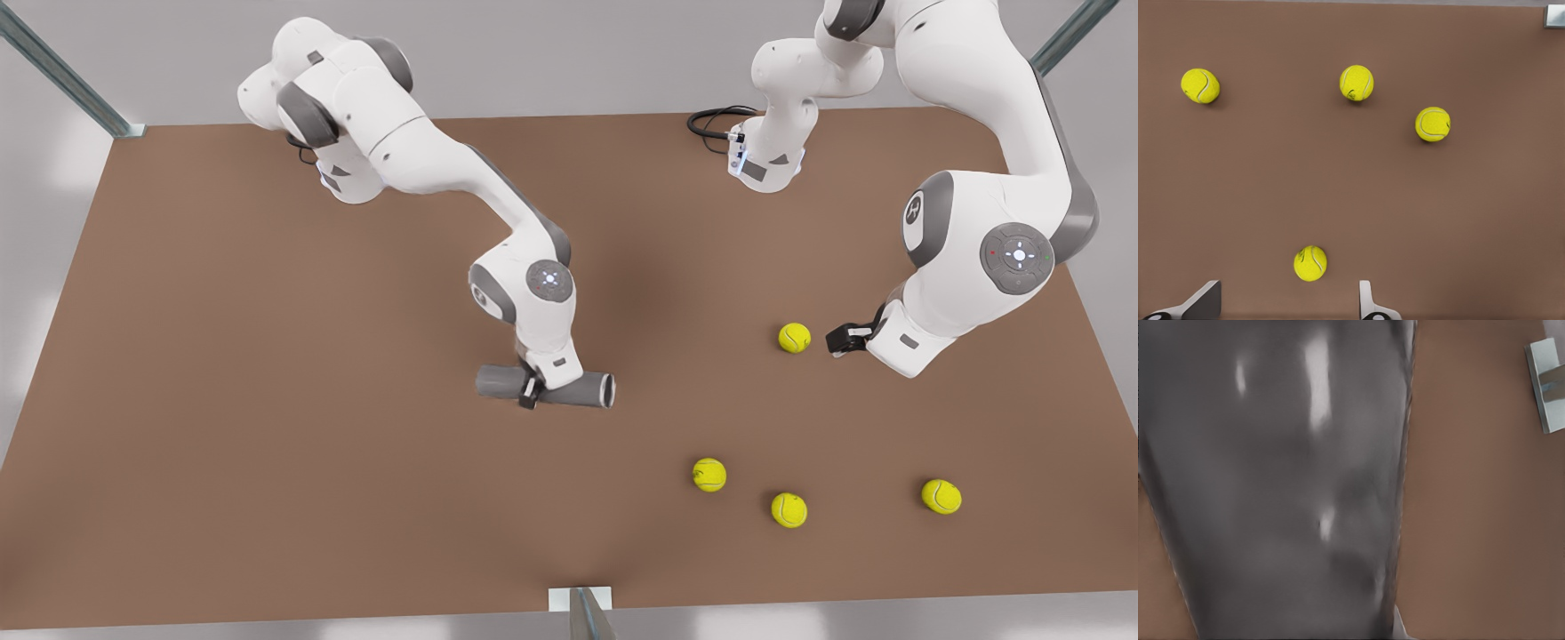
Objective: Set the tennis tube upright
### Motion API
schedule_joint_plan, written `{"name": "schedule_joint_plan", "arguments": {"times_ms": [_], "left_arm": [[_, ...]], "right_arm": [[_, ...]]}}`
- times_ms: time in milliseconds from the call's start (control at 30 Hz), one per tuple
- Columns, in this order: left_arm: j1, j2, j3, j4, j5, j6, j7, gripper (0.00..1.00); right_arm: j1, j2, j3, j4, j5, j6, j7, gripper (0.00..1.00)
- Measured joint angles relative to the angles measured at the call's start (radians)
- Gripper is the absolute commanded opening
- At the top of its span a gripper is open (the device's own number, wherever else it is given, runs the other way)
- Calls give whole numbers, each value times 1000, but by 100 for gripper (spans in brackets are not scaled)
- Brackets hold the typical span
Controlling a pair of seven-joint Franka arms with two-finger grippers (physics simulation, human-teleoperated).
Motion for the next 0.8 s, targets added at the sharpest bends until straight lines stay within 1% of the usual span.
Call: {"name": "schedule_joint_plan", "arguments": {"times_ms": [233, 600, 633, 667, 700, 800], "left_arm": [[0, 2, 0, 0, 0, 1, -7, 100], [-1, 8, 0, 0, 0, 2, -14, 100], [-1, 8, 0, 0, 0, 2, -15, 100], [-1, 8, 0, 0, 0, 1, -15, 100], [-1, 8, 0, 0, 0, 1, -16, 100], [-1, 8, 0, 0, 0, 1, -17, 100]], "right_arm": [[100, 74, 0, 38, -21, 69, -141, 68], [124, 185, -5, 86, 73, 138, -208, 68], [126, 189, -5, 88, 76, 144, -211, 74], [126, 191, -5, 90, 76, 149, -212, 90], [127, 192, -5, 92, 75, 153, -212, 100], [126, 193, -5, 92, 76, 163, -215, 100]]}}
